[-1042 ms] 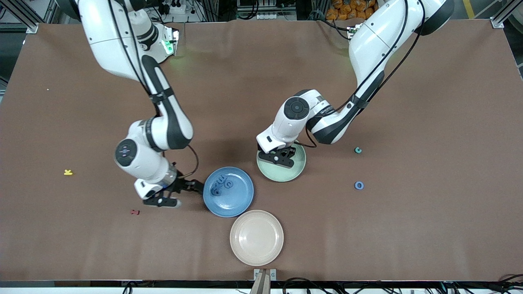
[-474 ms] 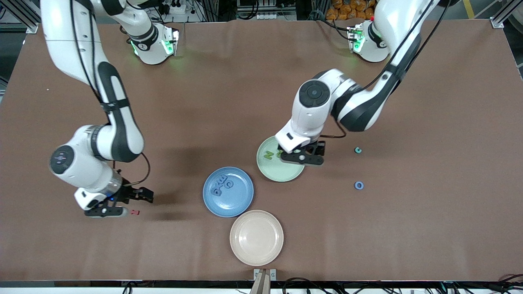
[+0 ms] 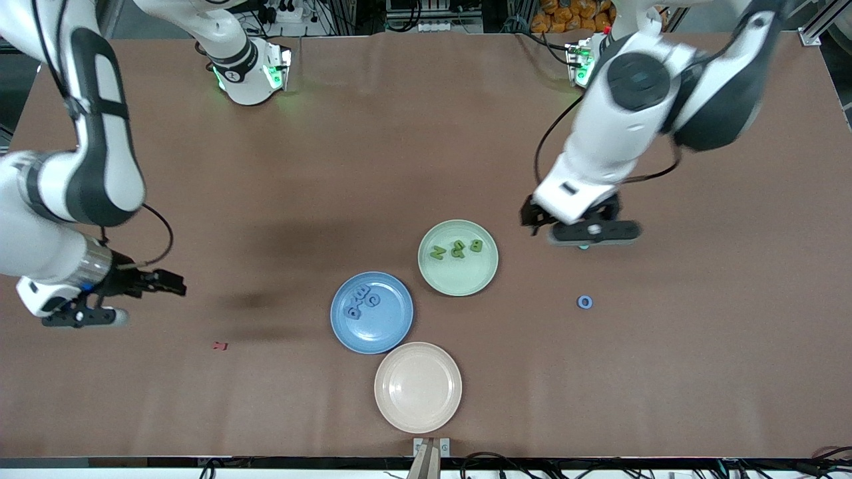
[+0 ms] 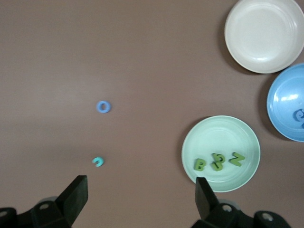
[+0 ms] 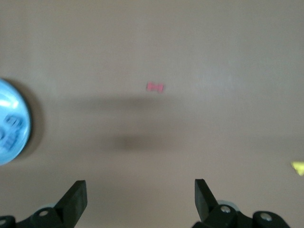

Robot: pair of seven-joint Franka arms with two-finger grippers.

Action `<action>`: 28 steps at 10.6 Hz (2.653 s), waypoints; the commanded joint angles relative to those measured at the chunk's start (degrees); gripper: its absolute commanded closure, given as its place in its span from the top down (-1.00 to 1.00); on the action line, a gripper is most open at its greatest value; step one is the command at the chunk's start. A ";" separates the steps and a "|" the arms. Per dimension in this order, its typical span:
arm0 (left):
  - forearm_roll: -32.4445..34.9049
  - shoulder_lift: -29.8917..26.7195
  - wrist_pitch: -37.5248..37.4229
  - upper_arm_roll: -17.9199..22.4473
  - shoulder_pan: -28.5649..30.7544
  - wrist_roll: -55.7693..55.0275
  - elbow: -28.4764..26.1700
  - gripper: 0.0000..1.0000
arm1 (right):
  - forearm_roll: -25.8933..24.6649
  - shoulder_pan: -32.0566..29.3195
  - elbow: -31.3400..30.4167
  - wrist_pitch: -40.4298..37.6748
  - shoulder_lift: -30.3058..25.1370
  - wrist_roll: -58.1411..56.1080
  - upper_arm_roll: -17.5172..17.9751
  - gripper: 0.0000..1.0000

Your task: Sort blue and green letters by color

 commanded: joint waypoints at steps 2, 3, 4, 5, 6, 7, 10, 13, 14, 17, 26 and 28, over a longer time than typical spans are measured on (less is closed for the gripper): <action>-3.64 -8.29 -13.73 0.31 4.72 4.07 2.11 1.00 | -1.75 -0.63 12.06 -23.94 -4.64 0.87 -1.13 1.00; -4.16 -10.04 -14.19 -0.04 7.25 5.38 2.03 1.00 | -2.10 -0.54 13.74 -27.65 -6.65 2.44 -1.22 1.00; -4.34 -11.01 -14.37 0.13 7.97 7.31 1.94 1.00 | -2.37 -0.63 15.06 -31.51 -8.50 3.85 -1.04 1.00; -4.43 -11.20 -14.98 0.83 8.33 9.07 1.94 1.00 | -2.46 -0.63 17.16 -36.25 -9.56 5.08 -0.61 1.00; -5.47 -11.63 -15.07 2.23 8.33 10.30 1.94 1.00 | -2.46 -0.54 19.97 -40.73 -9.92 6.57 -0.60 1.00; -8.18 -12.77 -15.07 4.42 8.42 10.57 1.68 1.00 | -2.20 -0.63 22.87 -44.78 -10.45 7.98 -0.43 1.00; -12.50 -15.06 -16.74 8.30 10.52 11.88 1.32 1.00 | -2.02 -1.85 26.94 -50.71 -13.60 8.08 0.71 1.00; -16.19 -17.95 -16.74 16.36 8.78 17.95 -0.52 1.00 | -6.39 -3.18 18.99 -47.31 -19.31 8.26 5.28 1.00; -17.34 -18.92 -16.74 17.79 8.51 18.40 -1.83 1.00 | -6.67 -3.35 14.85 -45.20 -21.16 8.26 5.64 1.00; -17.26 -18.93 -16.66 17.98 8.68 19.62 -2.02 1.00 | -7.29 -4.32 7.62 -40.00 -23.11 8.17 5.73 1.00; -9.26 -18.23 -17.89 15.34 8.51 26.39 -1.32 1.00 | -9.66 -5.02 0.49 -32.53 -24.43 8.26 8.19 1.00; -9.26 -18.49 -18.93 15.25 8.77 29.11 -0.62 1.00 | -10.45 -4.94 -0.31 -31.03 -24.43 8.26 8.28 1.00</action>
